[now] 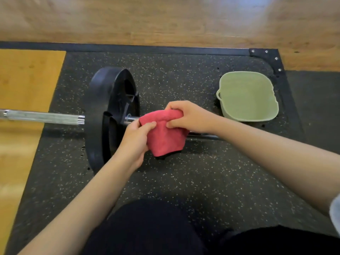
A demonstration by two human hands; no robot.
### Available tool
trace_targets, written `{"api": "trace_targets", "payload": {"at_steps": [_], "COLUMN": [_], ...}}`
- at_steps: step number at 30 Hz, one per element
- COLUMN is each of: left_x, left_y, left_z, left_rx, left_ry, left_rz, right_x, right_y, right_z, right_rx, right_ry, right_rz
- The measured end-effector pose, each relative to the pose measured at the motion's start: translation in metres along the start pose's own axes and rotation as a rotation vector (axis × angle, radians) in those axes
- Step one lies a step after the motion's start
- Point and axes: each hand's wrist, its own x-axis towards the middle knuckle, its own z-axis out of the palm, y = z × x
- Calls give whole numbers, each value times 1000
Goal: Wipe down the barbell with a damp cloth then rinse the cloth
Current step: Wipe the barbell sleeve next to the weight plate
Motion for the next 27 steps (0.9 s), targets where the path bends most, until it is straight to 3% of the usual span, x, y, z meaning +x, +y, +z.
{"api": "trace_targets", "payload": {"at_steps": [8, 16, 20, 27], "left_x": [12, 3, 6, 14], "left_y": [-25, -40, -43, -50], "left_z": [-6, -11, -17, -20], "left_rx": [-140, -407, -523, -614], "left_ry": [112, 78, 112, 208], "left_rz": [197, 64, -63, -277], "right_x": [1, 29, 55, 92], "right_y": [10, -12, -23, -14], "right_z": [-28, -45, -25, -4], "right_rx": [-138, -225, -381, -516], "right_ry": [-74, -101, -67, -40], "right_rz": [-35, -159, -227, -170]}}
